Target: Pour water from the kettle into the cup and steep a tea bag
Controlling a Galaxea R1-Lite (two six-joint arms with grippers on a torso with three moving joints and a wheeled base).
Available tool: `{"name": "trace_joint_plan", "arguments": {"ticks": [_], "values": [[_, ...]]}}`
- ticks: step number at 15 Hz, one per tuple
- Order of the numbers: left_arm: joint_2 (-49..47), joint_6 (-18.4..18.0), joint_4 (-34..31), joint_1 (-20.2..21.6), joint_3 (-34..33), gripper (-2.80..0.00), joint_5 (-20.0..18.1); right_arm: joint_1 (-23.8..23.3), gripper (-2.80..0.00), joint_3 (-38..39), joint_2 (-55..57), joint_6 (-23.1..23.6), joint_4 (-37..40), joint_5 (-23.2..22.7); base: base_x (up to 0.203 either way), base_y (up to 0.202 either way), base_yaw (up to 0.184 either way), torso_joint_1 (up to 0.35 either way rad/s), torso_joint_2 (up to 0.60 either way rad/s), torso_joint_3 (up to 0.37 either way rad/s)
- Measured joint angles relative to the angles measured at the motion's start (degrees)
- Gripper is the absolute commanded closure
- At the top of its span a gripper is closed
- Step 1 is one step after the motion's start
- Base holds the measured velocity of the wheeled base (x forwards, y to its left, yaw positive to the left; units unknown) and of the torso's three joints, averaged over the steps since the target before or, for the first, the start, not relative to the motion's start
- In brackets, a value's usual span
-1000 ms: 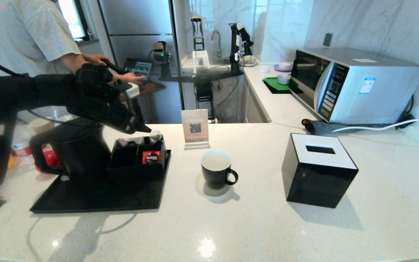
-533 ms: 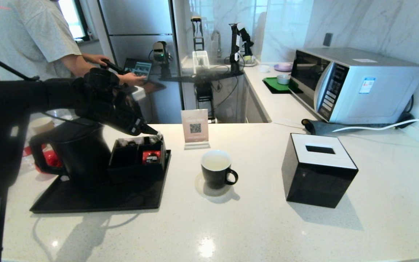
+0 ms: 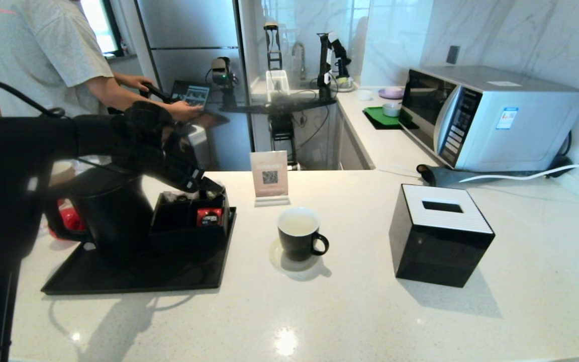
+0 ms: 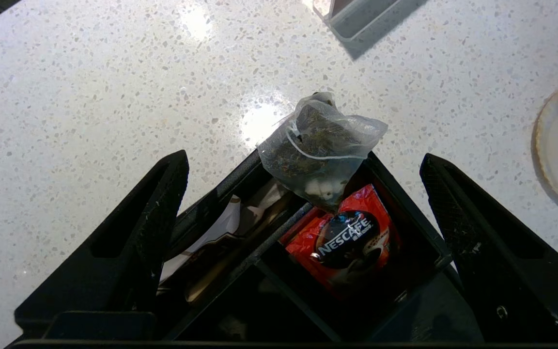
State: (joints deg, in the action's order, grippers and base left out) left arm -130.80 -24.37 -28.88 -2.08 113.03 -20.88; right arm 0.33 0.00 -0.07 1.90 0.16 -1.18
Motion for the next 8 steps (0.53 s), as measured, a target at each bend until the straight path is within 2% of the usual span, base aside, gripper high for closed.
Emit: {"name": "trace_joint_plan", "arguments": {"ticks": [8], "values": [[-1.6, 0.0, 0.4, -0.7, 0.3, -2.80, 0.1, 0.0, 0.00, 0.0, 0.0, 0.0, 0.0, 0.0, 0.000, 0.000, 0.000, 0.000, 0.00, 0.000]]}}
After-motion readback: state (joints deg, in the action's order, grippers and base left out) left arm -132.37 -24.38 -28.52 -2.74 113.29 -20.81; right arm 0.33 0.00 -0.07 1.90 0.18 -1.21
